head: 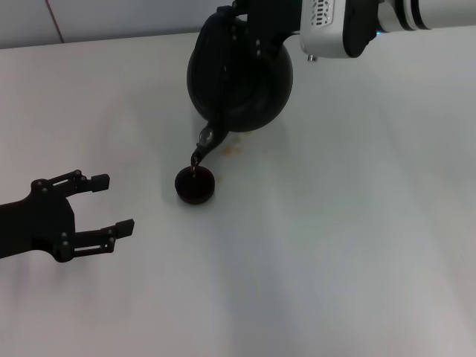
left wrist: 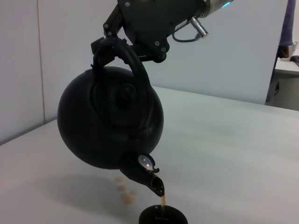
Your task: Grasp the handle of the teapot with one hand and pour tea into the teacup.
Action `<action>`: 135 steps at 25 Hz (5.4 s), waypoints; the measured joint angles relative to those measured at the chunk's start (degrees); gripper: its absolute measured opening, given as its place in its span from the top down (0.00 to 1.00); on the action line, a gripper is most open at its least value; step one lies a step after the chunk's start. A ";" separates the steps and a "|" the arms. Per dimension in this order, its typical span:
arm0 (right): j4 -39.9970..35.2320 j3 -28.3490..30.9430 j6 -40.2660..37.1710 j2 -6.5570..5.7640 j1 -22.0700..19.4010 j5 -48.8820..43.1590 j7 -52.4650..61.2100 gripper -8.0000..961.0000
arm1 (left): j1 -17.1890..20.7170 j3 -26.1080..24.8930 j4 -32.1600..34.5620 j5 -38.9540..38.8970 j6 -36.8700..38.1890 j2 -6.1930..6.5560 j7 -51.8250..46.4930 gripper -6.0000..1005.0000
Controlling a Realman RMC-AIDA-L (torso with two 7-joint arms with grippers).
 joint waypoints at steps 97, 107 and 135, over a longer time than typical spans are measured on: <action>17.74 2.37 5.78 -0.01 -18.72 45.75 -3.07 0.36 | -0.50 -1.57 2.11 2.81 -0.62 -0.32 0.08 0.16; 17.22 6.38 -2.91 0.03 -21.13 47.33 -3.48 0.31 | -0.36 -9.25 2.10 2.11 0.77 -2.57 2.19 0.16; 14.99 20.17 -46.33 -0.58 -22.79 26.26 -3.61 0.30 | 0.64 -13.56 -0.49 -0.14 16.33 -2.12 3.57 0.16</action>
